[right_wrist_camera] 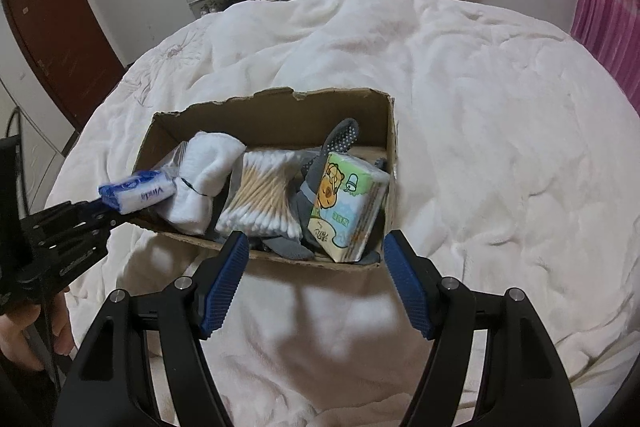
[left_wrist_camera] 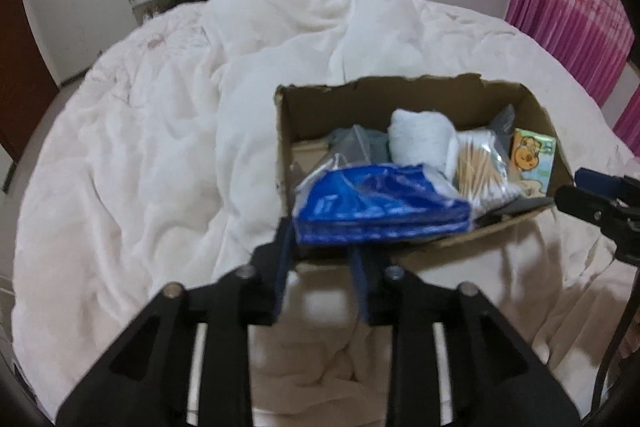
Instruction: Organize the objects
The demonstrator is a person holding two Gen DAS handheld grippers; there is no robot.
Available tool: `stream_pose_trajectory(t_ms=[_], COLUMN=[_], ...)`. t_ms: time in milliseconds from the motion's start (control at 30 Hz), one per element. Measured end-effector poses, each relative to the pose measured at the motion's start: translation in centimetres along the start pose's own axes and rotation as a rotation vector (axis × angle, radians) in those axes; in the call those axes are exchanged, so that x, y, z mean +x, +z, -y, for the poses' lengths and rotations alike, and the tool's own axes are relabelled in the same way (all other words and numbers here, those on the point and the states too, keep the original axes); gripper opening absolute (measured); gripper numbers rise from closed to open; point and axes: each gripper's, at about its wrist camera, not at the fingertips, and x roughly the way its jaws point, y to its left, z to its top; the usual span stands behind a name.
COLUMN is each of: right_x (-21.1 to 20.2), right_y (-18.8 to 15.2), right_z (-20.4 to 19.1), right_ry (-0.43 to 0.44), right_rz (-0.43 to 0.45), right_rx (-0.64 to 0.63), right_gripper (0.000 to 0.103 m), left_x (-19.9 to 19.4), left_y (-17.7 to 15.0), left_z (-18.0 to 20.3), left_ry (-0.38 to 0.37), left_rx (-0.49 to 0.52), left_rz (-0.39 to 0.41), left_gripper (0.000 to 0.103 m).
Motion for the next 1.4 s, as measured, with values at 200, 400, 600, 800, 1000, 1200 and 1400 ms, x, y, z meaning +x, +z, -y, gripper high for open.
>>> stream_pose_trajectory(t_ms=[200,400,600,800,1000,1200,1400], right_x=[0.0,0.0,-0.2,-1.9,-4.9,-8.4,-11.4], right_y=[-0.2,-0.2,-0.3,-1.0,-2.3,-3.9,-7.0], right_z=[-0.1,0.1,0.0,-0.4,-1.5,-2.6,-3.2], right_ry=[0.007,0.013,0.024,0.045,0.046,0.041,0.030], right_rz=[0.002,0.004,0.005,0.012,0.040,0.068,0.068], right_rx=[-0.005,0.001,0.013,0.018,-0.003,-0.023,-0.041], right_gripper=[0.073,0.073,0.073,0.073,0.073,0.073,0.073], left_x=[0.3,-1.4,-2.8,-3.9,-6.8,-10.5,-14.5], left_y=[0.9,1.9,0.5,-1.3,-2.6,-4.3,-6.8], left_z=[0.9,0.9,1.3,1.8,2.3,2.5,2.6], left_ry=[-0.026,-0.035,-0.078,-0.103,-0.133,-0.169,-0.169], left_rx=[0.008,-0.003,-0.005,-0.022,-0.035,-0.061,-0.078], left_rz=[0.003,0.063,0.045,0.018,0.036,0.061,0.100], left_gripper=[0.044,0.062,0.072,0.073,0.074,0.075,0.075])
